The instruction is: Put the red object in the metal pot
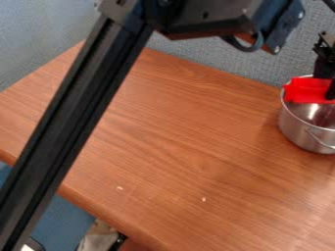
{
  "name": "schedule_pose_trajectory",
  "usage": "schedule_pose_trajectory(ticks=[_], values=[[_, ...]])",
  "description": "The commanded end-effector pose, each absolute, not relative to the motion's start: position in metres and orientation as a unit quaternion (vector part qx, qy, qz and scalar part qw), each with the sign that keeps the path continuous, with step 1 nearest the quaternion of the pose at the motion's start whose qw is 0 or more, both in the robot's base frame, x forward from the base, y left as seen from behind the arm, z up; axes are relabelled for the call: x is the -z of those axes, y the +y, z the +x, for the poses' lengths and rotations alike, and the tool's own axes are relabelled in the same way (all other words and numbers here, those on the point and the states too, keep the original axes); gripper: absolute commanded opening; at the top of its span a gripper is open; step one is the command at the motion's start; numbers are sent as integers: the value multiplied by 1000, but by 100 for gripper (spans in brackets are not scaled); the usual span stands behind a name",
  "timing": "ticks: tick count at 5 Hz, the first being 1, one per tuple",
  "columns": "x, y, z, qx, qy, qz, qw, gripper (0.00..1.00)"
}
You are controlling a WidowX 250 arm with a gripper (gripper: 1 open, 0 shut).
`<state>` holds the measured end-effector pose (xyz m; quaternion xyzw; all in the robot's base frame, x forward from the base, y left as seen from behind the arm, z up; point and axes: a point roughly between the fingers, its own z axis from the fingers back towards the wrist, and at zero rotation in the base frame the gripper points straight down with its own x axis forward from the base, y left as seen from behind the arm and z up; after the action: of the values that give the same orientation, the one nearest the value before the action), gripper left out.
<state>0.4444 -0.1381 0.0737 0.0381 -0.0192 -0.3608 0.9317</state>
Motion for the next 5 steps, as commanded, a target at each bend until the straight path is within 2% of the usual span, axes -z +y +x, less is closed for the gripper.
schedule_pose_trajectory(ticks=[1, 2, 4, 5], values=[[-124, -126, 453, 382, -81, 40, 920, 0], [-124, -119, 450, 411, -82, 35, 907, 0], [-82, -120, 437, 449, -71, 20, 890, 0], [-59, -129, 447, 466, -60, 31, 882, 0]])
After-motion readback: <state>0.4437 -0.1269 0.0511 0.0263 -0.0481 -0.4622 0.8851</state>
